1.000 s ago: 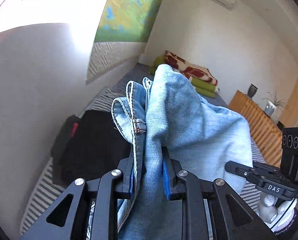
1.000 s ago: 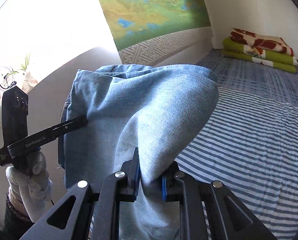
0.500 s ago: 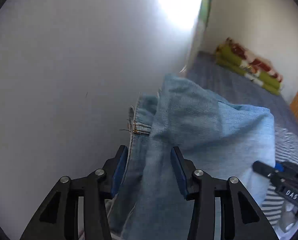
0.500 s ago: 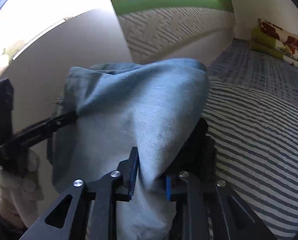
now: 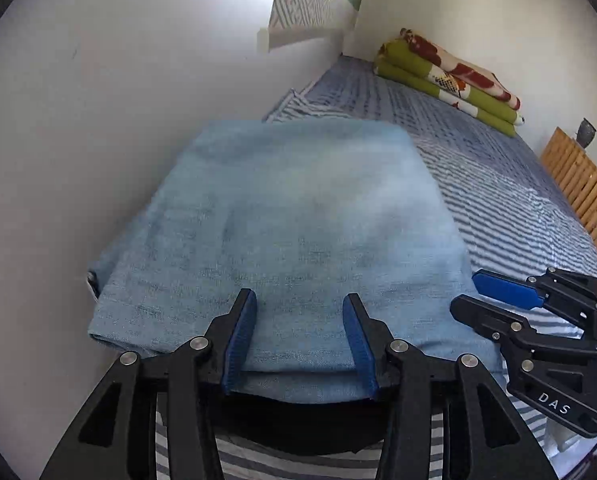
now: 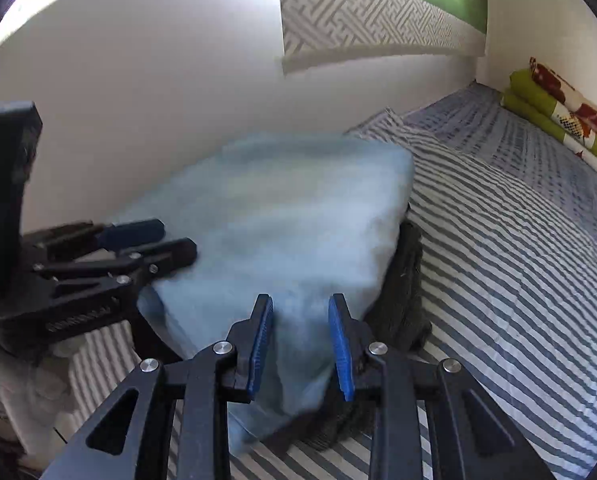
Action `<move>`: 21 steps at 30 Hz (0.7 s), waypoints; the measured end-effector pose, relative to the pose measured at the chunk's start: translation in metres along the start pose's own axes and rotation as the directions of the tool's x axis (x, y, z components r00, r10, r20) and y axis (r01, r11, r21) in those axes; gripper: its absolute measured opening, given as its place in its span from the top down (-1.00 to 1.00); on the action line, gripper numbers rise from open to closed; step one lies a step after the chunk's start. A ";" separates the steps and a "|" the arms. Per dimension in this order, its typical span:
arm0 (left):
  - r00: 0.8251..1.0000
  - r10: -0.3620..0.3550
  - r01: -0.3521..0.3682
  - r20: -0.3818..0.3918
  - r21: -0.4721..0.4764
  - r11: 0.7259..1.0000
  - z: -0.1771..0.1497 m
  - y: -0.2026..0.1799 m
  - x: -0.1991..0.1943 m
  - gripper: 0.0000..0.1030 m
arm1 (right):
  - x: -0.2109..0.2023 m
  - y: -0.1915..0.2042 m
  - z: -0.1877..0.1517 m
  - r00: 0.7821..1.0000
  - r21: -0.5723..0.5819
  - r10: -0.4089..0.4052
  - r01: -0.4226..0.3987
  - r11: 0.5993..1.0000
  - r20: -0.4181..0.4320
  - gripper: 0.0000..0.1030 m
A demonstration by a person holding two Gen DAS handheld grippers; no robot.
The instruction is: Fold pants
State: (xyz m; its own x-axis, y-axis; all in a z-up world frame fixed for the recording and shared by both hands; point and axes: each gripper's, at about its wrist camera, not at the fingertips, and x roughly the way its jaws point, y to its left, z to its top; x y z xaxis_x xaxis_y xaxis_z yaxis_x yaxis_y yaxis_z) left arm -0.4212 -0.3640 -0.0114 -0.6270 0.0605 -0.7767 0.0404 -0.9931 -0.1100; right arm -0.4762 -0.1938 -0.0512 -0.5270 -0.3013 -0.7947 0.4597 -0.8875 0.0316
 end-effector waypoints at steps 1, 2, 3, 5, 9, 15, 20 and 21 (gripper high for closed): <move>1.000 0.004 -0.004 -0.014 0.003 1.000 -0.009 -0.002 0.006 0.06 | 0.009 -0.005 -0.011 0.999 0.012 -0.015 0.016 1.000 -0.042 0.49; 1.000 0.017 -0.016 -0.021 0.021 1.000 -0.018 -0.009 0.008 0.06 | 0.017 -0.011 -0.017 0.997 0.030 -0.030 0.032 0.999 -0.074 0.48; 0.999 0.042 -0.042 -0.005 0.048 0.998 -0.024 -0.016 0.006 0.06 | 0.019 -0.017 -0.023 0.996 0.048 -0.031 0.035 0.998 -0.087 0.47; 0.997 0.074 -0.074 0.002 0.060 0.995 -0.034 -0.026 -0.004 0.06 | 0.009 -0.020 -0.028 0.994 0.053 -0.066 0.070 0.996 -0.085 0.47; 0.998 0.061 -0.062 -0.027 -0.017 0.998 -0.056 -0.035 -0.028 0.07 | -0.026 -0.030 -0.051 0.990 0.072 -0.089 0.098 0.993 -0.111 0.47; 0.997 0.076 -0.076 -0.017 0.000 0.997 -0.114 -0.095 -0.091 0.07 | -0.121 -0.055 -0.116 0.995 0.146 -0.061 0.071 0.987 -0.076 0.46; 0.992 0.087 -0.091 0.091 0.036 0.995 -0.143 -0.175 -0.165 0.00 | -0.205 -0.065 -0.167 0.997 0.144 -0.083 0.083 0.986 -0.011 0.43; 0.993 0.075 -0.079 0.095 0.038 0.996 -0.148 -0.183 -0.178 -0.01 | -0.217 -0.070 -0.172 0.996 0.145 -0.089 0.088 0.986 0.002 0.43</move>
State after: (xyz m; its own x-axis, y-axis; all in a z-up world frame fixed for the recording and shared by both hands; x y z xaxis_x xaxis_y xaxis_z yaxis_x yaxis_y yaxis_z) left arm -0.2020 -0.1785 0.0556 -0.6935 -0.0243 -0.7201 0.0604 -0.9979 -0.0245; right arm -0.2708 -0.0063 0.0148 -0.5675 -0.2221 -0.7929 0.3034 -0.9516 0.0494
